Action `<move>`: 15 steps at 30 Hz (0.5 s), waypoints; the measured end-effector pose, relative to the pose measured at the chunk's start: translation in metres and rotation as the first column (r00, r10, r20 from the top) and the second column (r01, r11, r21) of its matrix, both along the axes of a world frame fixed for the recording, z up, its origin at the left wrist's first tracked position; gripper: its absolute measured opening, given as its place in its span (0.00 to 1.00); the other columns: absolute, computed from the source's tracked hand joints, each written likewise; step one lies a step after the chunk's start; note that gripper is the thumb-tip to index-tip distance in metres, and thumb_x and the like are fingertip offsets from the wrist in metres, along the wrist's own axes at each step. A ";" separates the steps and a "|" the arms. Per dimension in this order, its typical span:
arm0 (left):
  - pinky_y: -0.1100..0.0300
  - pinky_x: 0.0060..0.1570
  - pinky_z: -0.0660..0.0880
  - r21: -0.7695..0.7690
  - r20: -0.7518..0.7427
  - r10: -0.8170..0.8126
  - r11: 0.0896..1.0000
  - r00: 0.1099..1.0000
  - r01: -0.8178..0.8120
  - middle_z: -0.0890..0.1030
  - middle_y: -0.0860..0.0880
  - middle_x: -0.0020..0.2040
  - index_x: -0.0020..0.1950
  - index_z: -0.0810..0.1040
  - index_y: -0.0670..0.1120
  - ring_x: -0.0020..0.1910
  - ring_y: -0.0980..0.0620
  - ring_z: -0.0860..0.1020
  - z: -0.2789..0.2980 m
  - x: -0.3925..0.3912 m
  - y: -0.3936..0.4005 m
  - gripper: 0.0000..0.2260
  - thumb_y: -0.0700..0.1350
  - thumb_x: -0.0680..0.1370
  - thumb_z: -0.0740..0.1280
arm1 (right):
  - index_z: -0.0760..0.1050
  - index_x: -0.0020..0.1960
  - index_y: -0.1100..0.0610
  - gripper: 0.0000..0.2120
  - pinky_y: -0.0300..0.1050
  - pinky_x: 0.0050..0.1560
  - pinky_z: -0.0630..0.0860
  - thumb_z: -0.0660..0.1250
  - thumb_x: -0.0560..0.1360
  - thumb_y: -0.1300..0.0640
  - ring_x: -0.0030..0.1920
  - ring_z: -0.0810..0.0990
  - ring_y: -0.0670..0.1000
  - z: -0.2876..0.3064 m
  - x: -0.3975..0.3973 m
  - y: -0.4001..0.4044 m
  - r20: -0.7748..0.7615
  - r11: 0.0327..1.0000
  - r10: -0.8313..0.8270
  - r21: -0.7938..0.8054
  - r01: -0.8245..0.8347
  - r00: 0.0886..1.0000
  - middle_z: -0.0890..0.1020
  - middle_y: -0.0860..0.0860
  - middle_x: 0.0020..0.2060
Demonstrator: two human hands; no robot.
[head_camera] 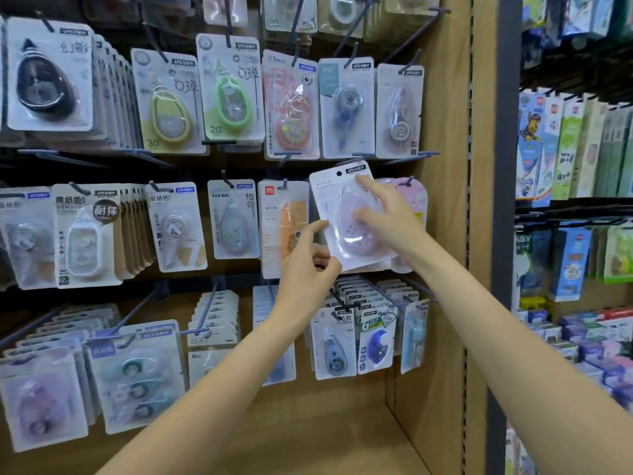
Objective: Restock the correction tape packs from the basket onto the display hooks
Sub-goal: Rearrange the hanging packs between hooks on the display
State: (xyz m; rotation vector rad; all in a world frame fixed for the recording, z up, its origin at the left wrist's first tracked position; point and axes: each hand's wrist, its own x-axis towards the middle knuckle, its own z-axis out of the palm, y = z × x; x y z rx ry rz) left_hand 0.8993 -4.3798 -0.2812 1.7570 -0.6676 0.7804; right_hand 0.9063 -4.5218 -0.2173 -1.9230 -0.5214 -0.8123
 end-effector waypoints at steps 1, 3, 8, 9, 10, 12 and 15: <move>0.73 0.43 0.72 -0.010 0.014 0.015 1.000 1.000 -0.015 0.78 0.45 0.41 0.68 0.66 0.51 0.42 0.52 0.76 -0.003 0.000 0.005 0.23 0.35 0.75 0.64 | 0.61 0.74 0.54 0.28 0.29 0.60 0.56 0.61 0.76 0.65 0.69 0.63 0.47 -0.003 -0.001 0.007 0.018 1.000 -0.005 -0.010 0.005 1.000 0.64 0.53 0.70; 0.73 0.41 0.72 -0.027 0.059 0.064 0.998 0.996 -0.063 0.78 0.47 0.39 0.67 0.67 0.51 0.39 0.56 0.76 -0.012 -0.001 0.019 0.23 0.35 0.74 0.64 | 0.61 0.74 0.54 0.27 0.24 0.53 0.59 0.63 0.76 0.62 0.62 0.67 0.47 -0.011 -0.004 0.024 0.076 0.999 -0.006 -0.051 0.010 0.997 0.66 0.53 0.62; 0.70 0.37 0.72 -0.138 0.142 0.266 0.959 0.954 -0.247 0.76 0.49 0.36 0.67 0.67 0.48 0.37 0.54 0.75 -0.033 0.000 0.065 0.23 0.34 0.74 0.65 | 0.60 0.74 0.57 0.31 0.28 0.53 0.61 0.62 0.72 0.56 0.54 0.66 0.44 -0.020 0.001 0.082 0.195 0.970 0.130 -0.229 -0.084 0.972 0.63 0.50 0.53; 0.71 0.37 0.71 -0.161 0.147 0.308 0.945 0.940 -0.284 0.75 0.49 0.36 0.67 0.68 0.47 0.37 0.54 0.74 -0.033 0.002 0.074 0.22 0.34 0.74 0.65 | 0.59 0.74 0.57 0.30 0.31 0.56 0.61 0.63 0.74 0.58 0.55 0.66 0.46 -0.018 0.004 0.094 0.196 0.964 0.154 -0.244 -0.104 0.968 0.63 0.50 0.53; 0.71 0.36 0.71 -0.174 0.157 0.346 0.932 0.925 -0.319 0.75 0.49 0.36 0.67 0.68 0.46 0.36 0.54 0.74 -0.030 0.003 0.083 0.22 0.34 0.74 0.65 | 0.59 0.74 0.57 0.29 0.33 0.59 0.61 0.63 0.75 0.60 0.57 0.67 0.48 -0.015 0.006 0.105 0.195 0.961 0.175 -0.247 -0.125 0.965 0.63 0.50 0.54; 0.72 0.37 0.70 -0.187 0.174 0.399 0.911 0.900 -0.368 0.75 0.50 0.36 0.67 0.68 0.45 0.35 0.55 0.73 -0.025 0.006 0.100 0.22 0.34 0.74 0.65 | 0.57 0.75 0.55 0.29 0.41 0.65 0.62 0.63 0.77 0.61 0.60 0.67 0.51 -0.011 0.010 0.124 0.166 0.957 0.221 -0.225 -0.181 0.961 0.63 0.50 0.55; 0.72 0.38 0.70 -0.201 0.178 0.430 0.897 0.885 -0.395 0.75 0.50 0.37 0.68 0.69 0.46 0.35 0.57 0.73 -0.019 0.009 0.118 0.22 0.34 0.74 0.65 | 0.54 0.76 0.53 0.29 0.42 0.63 0.65 0.61 0.78 0.60 0.59 0.66 0.48 -0.009 0.015 0.140 0.110 0.959 0.248 -0.172 -0.227 0.963 0.62 0.50 0.55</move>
